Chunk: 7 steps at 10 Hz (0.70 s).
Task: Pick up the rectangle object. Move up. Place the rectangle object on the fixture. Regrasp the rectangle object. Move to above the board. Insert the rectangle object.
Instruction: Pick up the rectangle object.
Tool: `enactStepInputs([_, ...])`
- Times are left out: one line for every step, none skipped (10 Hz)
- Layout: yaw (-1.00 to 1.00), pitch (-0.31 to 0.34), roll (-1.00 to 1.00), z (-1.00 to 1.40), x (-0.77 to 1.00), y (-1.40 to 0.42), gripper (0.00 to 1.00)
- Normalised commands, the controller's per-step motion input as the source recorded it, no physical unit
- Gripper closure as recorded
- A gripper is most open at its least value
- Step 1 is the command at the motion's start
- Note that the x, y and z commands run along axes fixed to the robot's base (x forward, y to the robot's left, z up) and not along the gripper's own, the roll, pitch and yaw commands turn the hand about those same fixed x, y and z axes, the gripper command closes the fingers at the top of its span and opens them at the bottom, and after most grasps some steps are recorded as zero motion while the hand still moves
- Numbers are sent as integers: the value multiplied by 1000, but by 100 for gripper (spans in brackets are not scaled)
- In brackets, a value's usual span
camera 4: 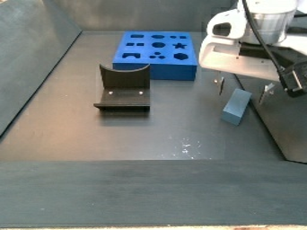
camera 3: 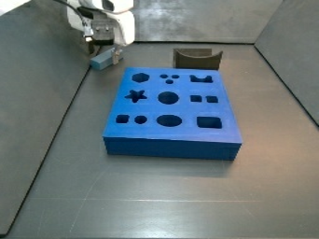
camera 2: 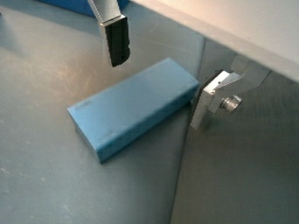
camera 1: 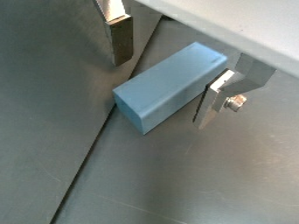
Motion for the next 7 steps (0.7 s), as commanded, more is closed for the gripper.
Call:
enactStepInputs([-77,-89,0,-294,-163,66,0])
enactStepInputs([-77,-43,-20,-289,-100,86,0])
enactStepInputs([-83,0,-83,-303,-29,123,0])
enactStepInputs([-89,0,-91,-314,-29,143,0])
enactStepInputs([-89,0,-114,-317,-9,151,0])
enactStepInputs([-89,0,-137,-343,0,137,0])
enactStepInputs([-111,0,-203,-326,0,260,0])
